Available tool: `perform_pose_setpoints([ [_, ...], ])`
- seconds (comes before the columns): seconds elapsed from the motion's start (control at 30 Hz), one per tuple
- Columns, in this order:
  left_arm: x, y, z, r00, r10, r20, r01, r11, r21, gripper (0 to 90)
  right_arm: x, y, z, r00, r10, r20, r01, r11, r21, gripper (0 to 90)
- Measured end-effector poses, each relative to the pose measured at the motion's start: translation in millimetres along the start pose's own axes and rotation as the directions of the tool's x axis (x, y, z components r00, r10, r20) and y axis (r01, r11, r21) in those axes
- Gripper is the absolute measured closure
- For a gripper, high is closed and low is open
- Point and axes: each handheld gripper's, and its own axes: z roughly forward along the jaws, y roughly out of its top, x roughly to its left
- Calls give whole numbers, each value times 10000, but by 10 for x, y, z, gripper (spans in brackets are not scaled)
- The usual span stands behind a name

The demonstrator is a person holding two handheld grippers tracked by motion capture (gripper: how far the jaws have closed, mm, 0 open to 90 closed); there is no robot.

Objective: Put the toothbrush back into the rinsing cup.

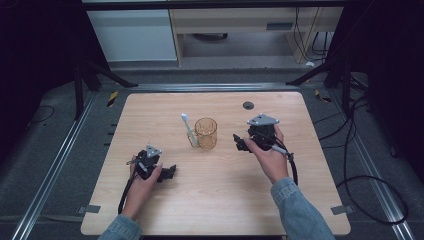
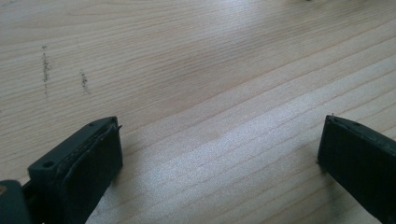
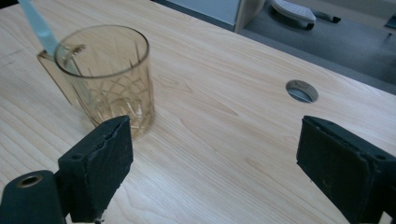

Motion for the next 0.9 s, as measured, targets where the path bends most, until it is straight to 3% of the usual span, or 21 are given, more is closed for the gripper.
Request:
perform_pose_setpoints([
  [0.37, 0, 0, 0, 10000, -5, 4, 5, 10000, -3, 0, -293, -354, -78, 9974, 656, 304, -675, 9955, 670, 114],
  [0.57, 0, 0, 0, 10000, 2, 6, -2, 10000, 0, 0, -452, -583, -90, 9926, 1124, 455, -1168, 9871, 1094, 112],
  [0.9, 0, 0, 0, 10000, 1, 0, -1, 10000, -1, 0, -706, -920, -107, 9776, 1854, 1000, -1989, 9687, 1487, 112],
])
